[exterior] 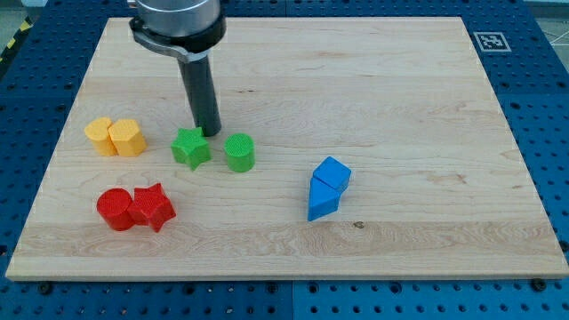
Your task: Slide the green star to the bottom of the yellow hexagon
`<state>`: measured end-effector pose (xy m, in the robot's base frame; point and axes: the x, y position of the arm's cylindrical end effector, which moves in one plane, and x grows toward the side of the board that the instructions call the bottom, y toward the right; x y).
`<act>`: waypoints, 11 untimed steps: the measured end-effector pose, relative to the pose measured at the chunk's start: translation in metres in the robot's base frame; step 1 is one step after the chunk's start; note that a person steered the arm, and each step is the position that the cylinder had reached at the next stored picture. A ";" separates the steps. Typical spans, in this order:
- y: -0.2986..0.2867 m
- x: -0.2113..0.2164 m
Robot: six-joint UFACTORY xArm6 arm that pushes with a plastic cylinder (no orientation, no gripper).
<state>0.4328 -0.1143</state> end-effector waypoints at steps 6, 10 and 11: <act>0.024 0.013; -0.008 0.072; -0.031 0.072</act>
